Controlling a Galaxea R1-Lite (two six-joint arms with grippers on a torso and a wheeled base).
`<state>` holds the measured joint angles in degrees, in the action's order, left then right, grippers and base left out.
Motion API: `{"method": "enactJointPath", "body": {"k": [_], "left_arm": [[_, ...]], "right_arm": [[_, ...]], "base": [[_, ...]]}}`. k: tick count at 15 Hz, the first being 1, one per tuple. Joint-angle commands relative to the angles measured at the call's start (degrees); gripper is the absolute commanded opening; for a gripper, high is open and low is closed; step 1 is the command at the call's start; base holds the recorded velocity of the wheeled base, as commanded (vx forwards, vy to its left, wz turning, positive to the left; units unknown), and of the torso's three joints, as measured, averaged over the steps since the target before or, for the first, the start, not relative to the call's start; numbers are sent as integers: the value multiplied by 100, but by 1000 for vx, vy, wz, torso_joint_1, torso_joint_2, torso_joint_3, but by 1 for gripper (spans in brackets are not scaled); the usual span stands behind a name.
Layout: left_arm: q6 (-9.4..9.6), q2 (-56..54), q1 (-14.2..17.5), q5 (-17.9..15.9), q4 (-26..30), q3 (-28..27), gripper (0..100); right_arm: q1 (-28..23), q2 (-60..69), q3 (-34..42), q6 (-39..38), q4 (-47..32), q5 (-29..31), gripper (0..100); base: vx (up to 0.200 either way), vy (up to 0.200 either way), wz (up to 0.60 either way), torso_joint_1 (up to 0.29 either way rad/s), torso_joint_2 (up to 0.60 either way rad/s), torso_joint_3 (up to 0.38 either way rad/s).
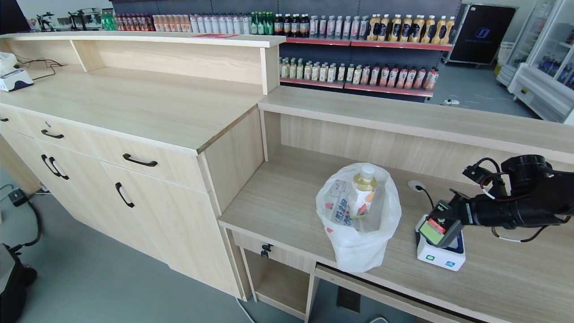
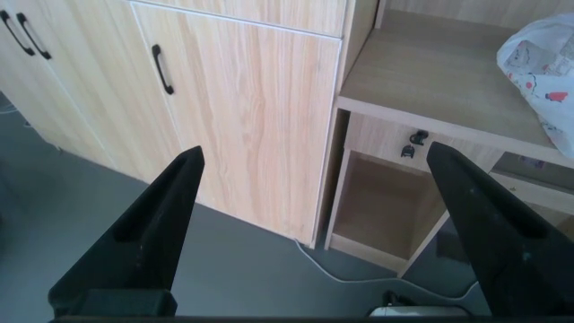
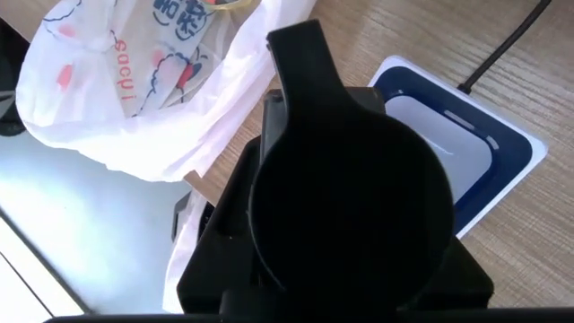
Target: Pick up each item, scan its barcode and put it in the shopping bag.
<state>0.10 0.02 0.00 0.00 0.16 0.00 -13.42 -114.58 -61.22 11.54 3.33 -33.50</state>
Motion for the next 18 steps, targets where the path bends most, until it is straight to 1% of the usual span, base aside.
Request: {"method": "enactJointPath", "body": {"k": [1,18], "left_arm": [[-1,-2,0,0,2,0,100],[-1,-2,0,0,2,0,100]], "right_arm": [[41,-38,31,6,1,19,0],[85,15,58,-12,10,19,0]], "base": [[0,0,0,0,0,0],[0,0,0,0,0,0]]}}
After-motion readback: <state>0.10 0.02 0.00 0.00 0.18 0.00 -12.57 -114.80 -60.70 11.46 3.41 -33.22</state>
